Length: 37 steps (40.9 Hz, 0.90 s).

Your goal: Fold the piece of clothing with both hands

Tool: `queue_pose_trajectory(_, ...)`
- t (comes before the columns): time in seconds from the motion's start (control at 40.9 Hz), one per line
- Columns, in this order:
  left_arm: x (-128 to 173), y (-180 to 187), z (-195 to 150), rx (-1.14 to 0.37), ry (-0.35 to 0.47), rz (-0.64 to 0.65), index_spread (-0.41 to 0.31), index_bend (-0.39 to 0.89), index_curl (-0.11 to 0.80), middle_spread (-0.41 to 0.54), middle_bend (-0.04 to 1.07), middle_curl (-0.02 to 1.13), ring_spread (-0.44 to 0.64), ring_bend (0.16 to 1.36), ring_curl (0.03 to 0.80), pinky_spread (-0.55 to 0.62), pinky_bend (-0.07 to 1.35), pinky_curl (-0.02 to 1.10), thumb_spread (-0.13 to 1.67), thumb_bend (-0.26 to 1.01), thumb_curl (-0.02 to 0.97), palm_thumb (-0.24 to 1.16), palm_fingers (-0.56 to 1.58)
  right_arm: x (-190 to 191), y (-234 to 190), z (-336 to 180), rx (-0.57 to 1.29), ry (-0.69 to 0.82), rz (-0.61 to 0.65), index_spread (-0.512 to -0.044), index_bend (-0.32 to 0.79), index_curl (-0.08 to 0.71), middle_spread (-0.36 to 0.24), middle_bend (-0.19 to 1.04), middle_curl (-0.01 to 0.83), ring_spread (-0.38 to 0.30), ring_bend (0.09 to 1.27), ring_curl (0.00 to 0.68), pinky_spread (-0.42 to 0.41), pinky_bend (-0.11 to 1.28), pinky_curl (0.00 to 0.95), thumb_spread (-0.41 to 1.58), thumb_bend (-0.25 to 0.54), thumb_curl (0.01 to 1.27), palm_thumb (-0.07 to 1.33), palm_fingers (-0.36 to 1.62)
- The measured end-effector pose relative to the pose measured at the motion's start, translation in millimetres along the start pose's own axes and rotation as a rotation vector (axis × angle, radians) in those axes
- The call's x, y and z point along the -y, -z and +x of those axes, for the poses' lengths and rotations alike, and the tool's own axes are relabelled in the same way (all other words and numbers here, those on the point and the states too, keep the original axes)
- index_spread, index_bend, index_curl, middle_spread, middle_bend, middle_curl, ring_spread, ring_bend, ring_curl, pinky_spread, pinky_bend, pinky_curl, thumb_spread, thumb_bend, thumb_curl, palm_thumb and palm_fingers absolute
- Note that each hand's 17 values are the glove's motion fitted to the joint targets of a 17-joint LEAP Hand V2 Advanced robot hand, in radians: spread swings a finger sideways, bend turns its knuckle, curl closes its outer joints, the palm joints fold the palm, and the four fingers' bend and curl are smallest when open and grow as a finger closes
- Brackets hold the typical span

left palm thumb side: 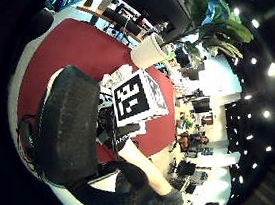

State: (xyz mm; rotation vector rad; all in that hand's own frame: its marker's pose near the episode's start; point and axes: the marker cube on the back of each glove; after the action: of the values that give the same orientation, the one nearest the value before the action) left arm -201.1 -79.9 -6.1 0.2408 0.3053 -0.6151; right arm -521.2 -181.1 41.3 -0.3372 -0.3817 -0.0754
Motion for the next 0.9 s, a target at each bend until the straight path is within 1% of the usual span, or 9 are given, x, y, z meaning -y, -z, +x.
queue_pose_trajectory(0.098, -3, -9, -5, -0.038, 0.012, -0.06, -0.076, 0.17, 0.404, 0.02, 0.15, 0.3, 0.05, 0.52, 0.336, 0.14, 0.27, 0.35, 1.36, -0.01, 0.191, 0.1, 0.48, 4, -4, -11, 0.102, 0.072, -0.039, -0.233, 0.0, 0.25, -0.144, 0.27, 0.492, -0.223, 0.74, 0.485, -0.325, 0.79, 0.455, 0.55, -0.038, 0.69, 0.95, 1.02)
queue_pose_trajectory(0.196, -9, -6, -2, -0.045, 0.007, -0.056, -0.077, 0.17, 0.404, 0.019, 0.15, 0.3, 0.05, 0.51, 0.337, 0.14, 0.26, 0.35, 1.37, -0.01, 0.188, 0.11, 0.48, 6, 12, -8, 0.171, 0.118, 0.018, -0.229, 0.01, 0.222, -0.116, 0.18, 0.464, -0.198, 0.68, 0.464, -0.304, 0.84, 0.456, 0.74, -0.011, 0.67, 0.94, 0.93)
queue_pose_trajectory(0.245, -10, -6, 0, -0.044, 0.006, -0.052, -0.077, 0.17, 0.404, 0.018, 0.15, 0.3, 0.05, 0.51, 0.338, 0.14, 0.26, 0.35, 1.36, -0.01, 0.187, 0.11, 0.48, 1, 24, -6, 0.18, 0.138, 0.042, -0.228, 0.03, 0.212, -0.106, 0.17, 0.455, -0.186, 0.66, 0.455, -0.278, 0.84, 0.452, 0.81, -0.009, 0.66, 0.94, 0.9)
queue_pose_trajectory(0.269, -10, -6, 0, -0.043, 0.007, -0.053, -0.077, 0.17, 0.404, 0.018, 0.15, 0.3, 0.05, 0.51, 0.338, 0.14, 0.26, 0.35, 1.36, -0.01, 0.186, 0.1, 0.48, -5, 30, -5, 0.184, 0.156, 0.045, -0.229, 0.09, 0.223, -0.094, 0.18, 0.455, -0.167, 0.61, 0.439, -0.208, 0.74, 0.422, 0.85, -0.002, 0.66, 0.94, 0.77)
queue_pose_trajectory(0.318, -7, -9, 0, -0.039, 0.012, -0.056, -0.074, 0.17, 0.404, 0.018, 0.15, 0.3, 0.05, 0.51, 0.338, 0.14, 0.26, 0.36, 1.36, -0.01, 0.185, 0.1, 0.48, -14, 41, -3, 0.184, 0.188, 0.05, -0.231, 0.11, 0.234, -0.087, 0.2, 0.46, -0.153, 0.6, 0.447, -0.166, 0.7, 0.432, 0.91, -0.003, 0.64, 0.94, 0.73)
queue_pose_trajectory(0.513, -2, -13, 13, -0.017, 0.019, -0.064, -0.067, 0.17, 0.403, 0.017, 0.15, 0.3, 0.05, 0.51, 0.339, 0.14, 0.25, 0.36, 1.36, -0.01, 0.181, 0.1, 0.48, -27, 92, 32, 0.1, 0.207, 0.184, -0.235, 0.1, 0.227, -0.069, 0.19, 0.443, -0.126, 0.56, 0.402, -0.05, 0.6, 0.368, 1.07, -0.009, 0.61, 0.93, 0.75)
queue_pose_trajectory(0.636, -2, -17, 25, 0.026, 0.011, -0.084, -0.066, 0.17, 0.401, 0.017, 0.15, 0.3, 0.05, 0.51, 0.34, 0.14, 0.26, 0.36, 1.36, -0.01, 0.177, 0.09, 0.49, -39, 124, 60, 0.045, 0.137, 0.266, -0.237, 0.11, 0.228, -0.064, 0.2, 0.441, -0.112, 0.54, 0.394, -0.005, 0.56, 0.351, 1.13, -0.01, 0.59, 0.93, 0.74)
queue_pose_trajectory(0.758, -1, -22, 34, 0.058, 0.005, -0.096, -0.066, 0.17, 0.398, 0.025, 0.14, 0.29, 0.06, 0.51, 0.342, 0.14, 0.26, 0.37, 1.36, -0.01, 0.175, 0.09, 0.48, -50, 137, 74, 0.067, 0.13, 0.236, -0.238, 0.11, 0.233, -0.069, 0.19, 0.438, -0.101, 0.52, 0.39, 0.033, 0.53, 0.344, 1.17, -0.011, 0.57, 0.92, 0.74)
queue_pose_trajectory(0.905, 2, -29, 44, 0.088, -0.008, -0.103, -0.065, 0.17, 0.398, 0.033, 0.15, 0.29, 0.06, 0.51, 0.342, 0.14, 0.27, 0.37, 1.36, -0.01, 0.174, 0.09, 0.47, -45, 148, 91, 0.042, 0.096, 0.282, -0.239, 0.11, 0.234, -0.07, 0.19, 0.431, -0.095, 0.51, 0.385, 0.059, 0.51, 0.338, 1.2, -0.012, 0.55, 0.91, 0.74)
